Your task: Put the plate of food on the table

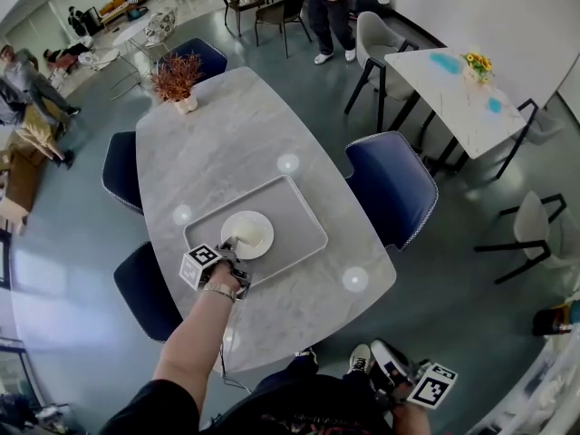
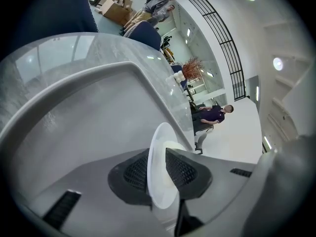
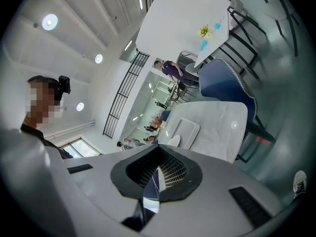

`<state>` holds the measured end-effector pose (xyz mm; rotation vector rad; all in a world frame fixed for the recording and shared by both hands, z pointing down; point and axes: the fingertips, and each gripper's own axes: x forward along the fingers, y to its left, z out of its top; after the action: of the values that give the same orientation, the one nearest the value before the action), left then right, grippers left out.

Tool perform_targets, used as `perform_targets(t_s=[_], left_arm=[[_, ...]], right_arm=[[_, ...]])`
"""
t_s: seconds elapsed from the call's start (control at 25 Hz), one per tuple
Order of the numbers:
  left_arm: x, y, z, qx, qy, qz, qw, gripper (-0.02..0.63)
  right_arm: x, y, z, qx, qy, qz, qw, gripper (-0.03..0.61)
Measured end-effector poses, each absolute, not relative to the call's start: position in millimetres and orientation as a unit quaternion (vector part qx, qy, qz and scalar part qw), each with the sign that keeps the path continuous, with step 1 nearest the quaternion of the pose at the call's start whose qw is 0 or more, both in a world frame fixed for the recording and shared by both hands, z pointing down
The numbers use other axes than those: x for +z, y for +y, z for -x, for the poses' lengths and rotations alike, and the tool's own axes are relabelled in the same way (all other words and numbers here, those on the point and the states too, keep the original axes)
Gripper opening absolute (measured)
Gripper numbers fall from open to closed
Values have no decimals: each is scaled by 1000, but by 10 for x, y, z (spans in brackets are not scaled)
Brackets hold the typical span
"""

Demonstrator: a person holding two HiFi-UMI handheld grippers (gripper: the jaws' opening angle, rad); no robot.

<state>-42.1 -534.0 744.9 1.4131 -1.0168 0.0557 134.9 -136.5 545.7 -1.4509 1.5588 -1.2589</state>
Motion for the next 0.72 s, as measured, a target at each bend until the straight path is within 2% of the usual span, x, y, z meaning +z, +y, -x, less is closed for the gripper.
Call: perform_targets(t_s=[0.2, 0.52, 0.72], left_arm=[[7478, -5303, 445, 50, -455, -623, 634, 106], [7452, -5226, 503, 107, -461, -640, 605, 183], [7383, -5185, 601, 118, -473, -651, 582, 184]], right_arm=[[5481, -1321, -1380, -472, 601, 563, 313, 11], [5434, -1314, -1359, -477, 597, 551, 335, 11], [5439, -1304, -1405, -469, 606, 555, 323, 11]])
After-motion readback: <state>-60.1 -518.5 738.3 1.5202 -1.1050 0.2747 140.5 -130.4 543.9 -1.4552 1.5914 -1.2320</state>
